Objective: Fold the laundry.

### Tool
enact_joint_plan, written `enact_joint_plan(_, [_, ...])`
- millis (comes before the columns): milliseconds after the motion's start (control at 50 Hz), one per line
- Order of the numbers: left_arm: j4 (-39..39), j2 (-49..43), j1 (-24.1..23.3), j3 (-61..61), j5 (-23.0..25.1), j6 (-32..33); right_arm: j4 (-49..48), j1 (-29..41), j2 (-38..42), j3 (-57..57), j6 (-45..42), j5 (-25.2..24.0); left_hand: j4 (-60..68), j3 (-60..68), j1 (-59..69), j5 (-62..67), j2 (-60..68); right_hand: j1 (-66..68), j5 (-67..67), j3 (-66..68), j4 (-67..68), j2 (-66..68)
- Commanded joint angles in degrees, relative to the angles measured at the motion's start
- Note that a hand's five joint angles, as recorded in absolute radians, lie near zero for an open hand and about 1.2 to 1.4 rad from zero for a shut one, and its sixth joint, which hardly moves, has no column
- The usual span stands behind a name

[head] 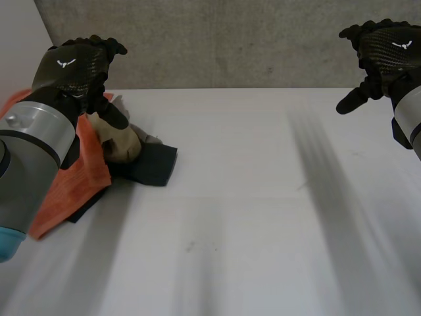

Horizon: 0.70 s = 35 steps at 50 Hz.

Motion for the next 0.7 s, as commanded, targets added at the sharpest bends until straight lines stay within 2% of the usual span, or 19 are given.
enact_joint_plan(20, [0.11,0.06,0.10,0.59,0.01,0.00,0.21,-0.07,0.00,-0.13,-0.15,1.34,-5.92,-5.88,-5.81,-5.75,-5.98,-5.47,-5.59,-6.15,-6.04,-5.33])
enact_joint_plan(200, [1.25,-0.03,1.85,2.17,0.01,0.96,0.82,-0.16,0.18,0.66,-0.33,1.07,-5.92,-5.88,-5.81,-5.75,-5.98,-5.47,-5.59,-6.15,-6.04,-5.33])
enact_joint_plan(280, [2.92,-0.91,6.15,4.98,-0.08,4.38,0.82,-0.16,0.18,1.71,-0.33,0.81,-5.92,-5.88,-5.81,-5.75,-5.98,-5.47,-5.59,-6.15,-6.04,-5.33])
enact_joint_plan(300, [3.71,-2.13,9.90,6.21,-0.08,6.83,0.82,-0.16,0.18,1.98,-0.41,0.72,-5.92,-5.88,-5.81,-5.75,-5.98,-5.47,-5.59,-6.15,-6.04,-5.33])
enact_joint_plan(380, [5.46,-8.61,18.35,9.81,0.53,12.81,0.82,-0.16,0.18,2.24,-1.11,0.02,-5.92,-5.88,-5.81,-5.75,-5.98,-5.47,-5.59,-6.15,-6.04,-5.33])
enact_joint_plan(420, [6.78,-11.71,20.30,11.57,0.62,14.93,0.82,-0.16,0.18,2.24,-1.38,-0.16,-5.92,-5.88,-5.81,-5.75,-5.98,-5.47,-5.59,-6.15,-6.04,-5.33])
enact_joint_plan(520, [9.95,-21.90,22.60,17.90,2.90,21.43,0.74,0.46,0.27,2.86,-1.73,-0.42,-5.70,-5.66,-5.59,-5.54,-5.76,-5.47,-5.59,-6.15,-6.04,-5.33])
enact_joint_plan(560, [10.74,-27.08,23.21,19.84,5.36,24.16,0.74,0.54,0.27,3.04,-1.82,-0.42,-5.70,-5.66,-5.59,-5.54,-5.76,-5.47,-5.59,-6.15,-6.04,-5.33])
enact_joint_plan(700, [12.41,-35.62,26.29,22.91,10.73,26.19,0.65,0.63,0.97,3.47,-1.82,-0.42,-4.20,-4.15,-4.09,-4.03,-4.25,-5.47,-5.59,-6.15,-6.04,-5.33])
